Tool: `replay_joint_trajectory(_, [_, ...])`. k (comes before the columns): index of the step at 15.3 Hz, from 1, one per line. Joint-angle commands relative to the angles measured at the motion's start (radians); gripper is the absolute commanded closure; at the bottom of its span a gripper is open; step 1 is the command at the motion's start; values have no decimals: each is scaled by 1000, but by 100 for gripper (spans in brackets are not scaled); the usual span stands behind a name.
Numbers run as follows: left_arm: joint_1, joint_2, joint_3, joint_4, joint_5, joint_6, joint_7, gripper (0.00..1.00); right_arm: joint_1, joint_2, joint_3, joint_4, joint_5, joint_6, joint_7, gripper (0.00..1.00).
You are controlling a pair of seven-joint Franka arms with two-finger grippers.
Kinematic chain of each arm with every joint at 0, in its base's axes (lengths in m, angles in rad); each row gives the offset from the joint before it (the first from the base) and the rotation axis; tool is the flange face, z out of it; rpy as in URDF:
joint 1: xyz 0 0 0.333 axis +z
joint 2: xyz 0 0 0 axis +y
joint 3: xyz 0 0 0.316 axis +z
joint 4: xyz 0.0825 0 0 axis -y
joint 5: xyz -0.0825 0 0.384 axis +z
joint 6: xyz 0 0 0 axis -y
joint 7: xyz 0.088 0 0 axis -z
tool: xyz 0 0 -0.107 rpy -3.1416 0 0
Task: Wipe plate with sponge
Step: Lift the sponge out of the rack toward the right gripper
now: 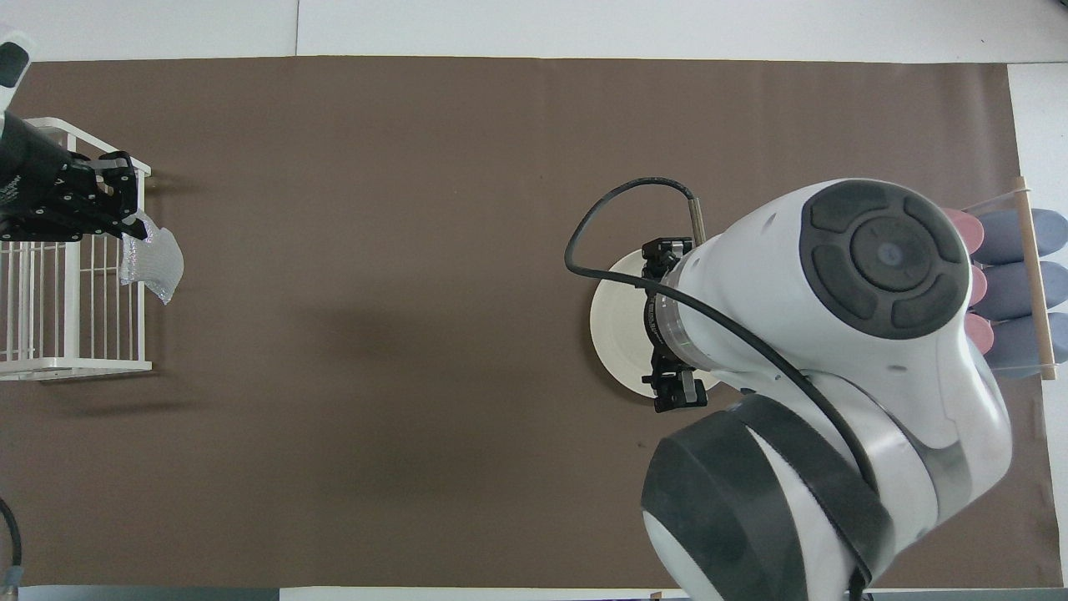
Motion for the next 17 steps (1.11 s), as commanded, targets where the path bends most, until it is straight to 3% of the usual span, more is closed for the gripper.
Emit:
replay_joint_trajectory(1, [66,-32,-2,-58,-235,-19,18,100,-7,2,1,2,-1,13,8,0])
replay_joint_trajectory(3, [83,-91,-4,-172,-406,26,35,100,-9,0,1,-1,-1,12,8,0])
replay_joint_trajectory(7, [69,-282,-5,-564,-741,255,131,100,-12,0,1,-1,0,9,8,0])
replay_joint_trajectory(9, [51,-341,-10,-698,-890,302,243,100,-12,2,1,2,0,10,8,0])
replay_joint_trajectory(12, [11,-333,-11,-788,-1088,276,387,100,-10,2,1,2,14,13,3,0])
replay_joint_trajectory(17, [-64,-326,-11,-925,-1303,271,595,100,26,0,6,2,35,12,-23,0])
